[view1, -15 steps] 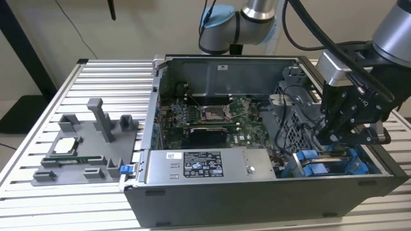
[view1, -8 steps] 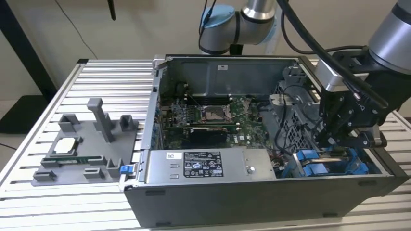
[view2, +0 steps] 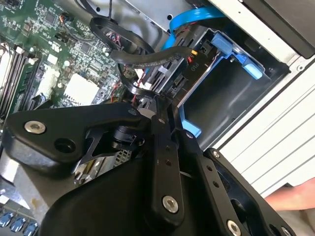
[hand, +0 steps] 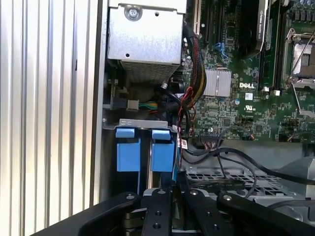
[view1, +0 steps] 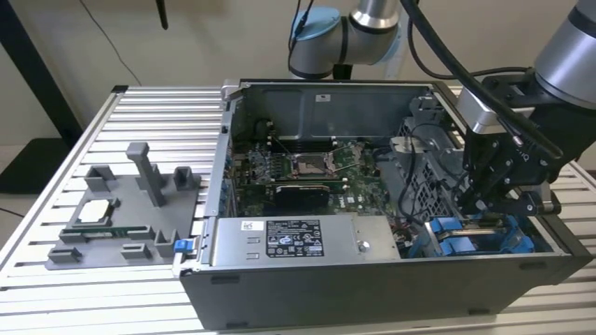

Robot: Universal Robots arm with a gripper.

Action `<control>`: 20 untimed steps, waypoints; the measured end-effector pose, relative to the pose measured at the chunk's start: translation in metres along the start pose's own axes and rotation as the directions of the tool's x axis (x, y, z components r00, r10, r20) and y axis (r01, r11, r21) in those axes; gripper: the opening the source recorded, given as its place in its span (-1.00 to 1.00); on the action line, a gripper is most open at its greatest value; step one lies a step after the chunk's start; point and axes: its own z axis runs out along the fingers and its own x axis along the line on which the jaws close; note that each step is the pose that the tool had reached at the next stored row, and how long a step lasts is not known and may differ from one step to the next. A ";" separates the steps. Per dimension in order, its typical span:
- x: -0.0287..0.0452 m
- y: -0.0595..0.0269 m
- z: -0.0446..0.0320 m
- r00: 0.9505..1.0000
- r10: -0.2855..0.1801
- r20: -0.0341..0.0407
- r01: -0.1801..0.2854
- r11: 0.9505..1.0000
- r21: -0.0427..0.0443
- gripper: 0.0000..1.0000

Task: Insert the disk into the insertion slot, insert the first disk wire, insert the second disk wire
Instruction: 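Insert the second disk wire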

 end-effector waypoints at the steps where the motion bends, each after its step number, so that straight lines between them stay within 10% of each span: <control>1: 0.0000 0.0000 0.0001 1.000 0.000 0.000 0.000 1.000 0.000 -1.00; 20: 0.0010 -0.0116 0.0070 0.999 0.029 -0.020 -0.028 1.000 0.009 -1.00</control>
